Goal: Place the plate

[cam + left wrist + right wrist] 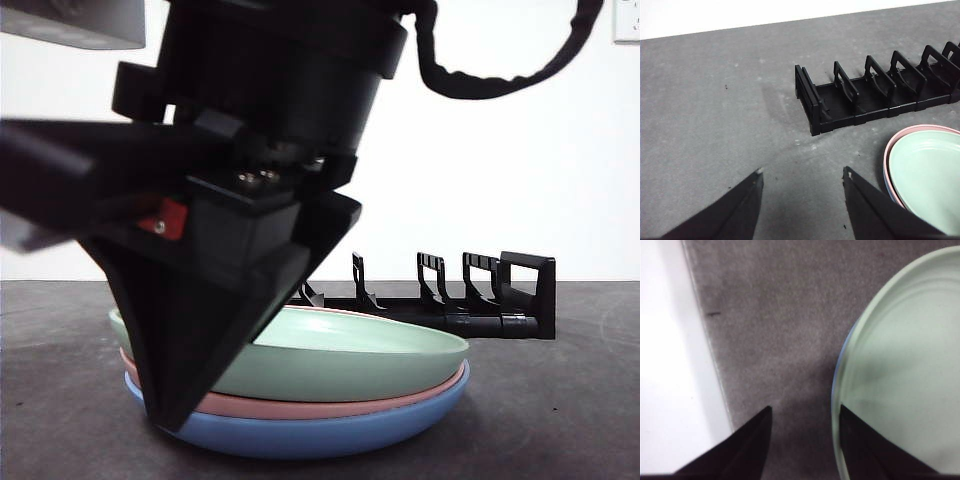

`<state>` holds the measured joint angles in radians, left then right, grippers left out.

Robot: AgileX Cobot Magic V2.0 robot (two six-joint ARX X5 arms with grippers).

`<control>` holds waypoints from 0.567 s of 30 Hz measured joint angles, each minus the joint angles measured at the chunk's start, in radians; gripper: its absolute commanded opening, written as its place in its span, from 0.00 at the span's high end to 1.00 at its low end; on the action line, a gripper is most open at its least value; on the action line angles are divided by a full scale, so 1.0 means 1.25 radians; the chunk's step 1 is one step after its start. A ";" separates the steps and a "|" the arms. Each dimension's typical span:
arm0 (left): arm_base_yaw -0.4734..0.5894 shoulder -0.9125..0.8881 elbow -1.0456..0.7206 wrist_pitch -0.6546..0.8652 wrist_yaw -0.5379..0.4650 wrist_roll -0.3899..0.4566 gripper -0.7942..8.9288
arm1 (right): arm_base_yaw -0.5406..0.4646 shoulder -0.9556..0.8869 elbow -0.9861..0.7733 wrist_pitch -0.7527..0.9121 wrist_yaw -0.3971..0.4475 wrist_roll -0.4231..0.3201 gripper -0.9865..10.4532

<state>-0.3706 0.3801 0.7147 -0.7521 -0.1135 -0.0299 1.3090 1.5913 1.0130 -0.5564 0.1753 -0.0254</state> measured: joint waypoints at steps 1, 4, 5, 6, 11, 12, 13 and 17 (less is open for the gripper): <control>0.000 0.000 0.000 0.000 0.000 0.000 0.66 | 0.000 0.000 0.000 -0.003 0.000 0.000 0.68; 0.000 0.000 0.000 0.000 0.000 0.000 0.66 | 0.000 -0.003 0.006 -0.005 0.000 0.000 0.65; 0.000 0.000 0.000 0.000 0.000 0.000 0.66 | 0.000 -0.006 0.011 -0.008 0.000 0.000 0.65; 0.000 0.000 0.000 0.000 0.000 0.000 0.66 | 0.000 -0.012 0.018 -0.014 0.000 0.000 0.65; 0.000 0.000 0.000 0.000 0.000 0.000 0.66 | 0.000 -0.105 0.039 -0.030 0.045 -0.006 0.65; 0.000 0.000 0.000 0.001 0.000 0.000 0.66 | 0.000 -0.132 0.039 -0.031 0.071 -0.013 0.65; 0.000 0.000 0.000 0.001 0.000 0.000 0.66 | -0.002 -0.161 0.040 -0.031 0.099 -0.021 0.65; 0.000 0.000 0.000 0.013 0.000 0.000 0.66 | -0.035 -0.267 0.042 -0.057 0.196 -0.053 0.65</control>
<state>-0.3706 0.3801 0.7147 -0.7357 -0.1135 -0.0299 1.2648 1.2579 1.0649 -0.6277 0.4206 -0.0921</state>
